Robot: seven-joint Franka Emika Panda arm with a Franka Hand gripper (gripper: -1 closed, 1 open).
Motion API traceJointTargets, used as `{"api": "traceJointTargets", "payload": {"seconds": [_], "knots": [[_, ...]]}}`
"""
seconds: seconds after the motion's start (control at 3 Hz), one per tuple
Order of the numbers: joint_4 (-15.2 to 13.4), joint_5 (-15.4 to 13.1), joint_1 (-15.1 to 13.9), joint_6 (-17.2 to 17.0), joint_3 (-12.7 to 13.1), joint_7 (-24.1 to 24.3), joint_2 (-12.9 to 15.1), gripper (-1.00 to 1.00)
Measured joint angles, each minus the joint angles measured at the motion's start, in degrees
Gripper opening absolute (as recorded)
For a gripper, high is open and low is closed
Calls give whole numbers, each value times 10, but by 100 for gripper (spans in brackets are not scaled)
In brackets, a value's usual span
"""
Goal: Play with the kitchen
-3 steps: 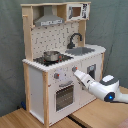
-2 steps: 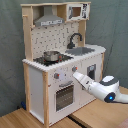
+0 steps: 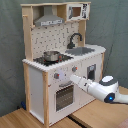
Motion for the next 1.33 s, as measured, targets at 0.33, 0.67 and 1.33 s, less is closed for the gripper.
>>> {"api": "traceJointTargets", "payload": {"seconds": [0.33, 0.67, 1.33], "knots": [[9, 0, -5, 2, -7, -67, 0, 100], [17, 0, -15, 12, -10, -127, 0, 100], [39, 0, -55, 42, -19, -248, 0, 100]]}}
